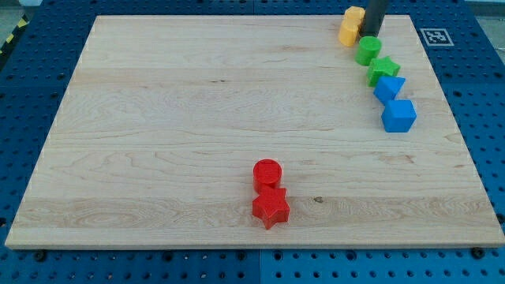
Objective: Slide yellow hexagon towards center
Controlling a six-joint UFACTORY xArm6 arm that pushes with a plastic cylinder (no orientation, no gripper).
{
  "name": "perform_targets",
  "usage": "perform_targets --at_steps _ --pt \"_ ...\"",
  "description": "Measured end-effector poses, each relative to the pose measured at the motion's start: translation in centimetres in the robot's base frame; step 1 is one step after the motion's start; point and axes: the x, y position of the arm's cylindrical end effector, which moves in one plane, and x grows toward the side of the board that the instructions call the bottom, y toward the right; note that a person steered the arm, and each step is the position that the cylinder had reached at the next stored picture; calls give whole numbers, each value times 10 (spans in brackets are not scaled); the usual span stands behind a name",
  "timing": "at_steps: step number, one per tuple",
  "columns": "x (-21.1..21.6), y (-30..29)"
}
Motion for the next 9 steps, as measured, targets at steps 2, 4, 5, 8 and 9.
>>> perform_targets --at_steps 2,4,5,8,9 --pt "-17 33" --pt "-48 -27" --pt "-49 -28" --pt "-49 -95" --pt "-49 -111"
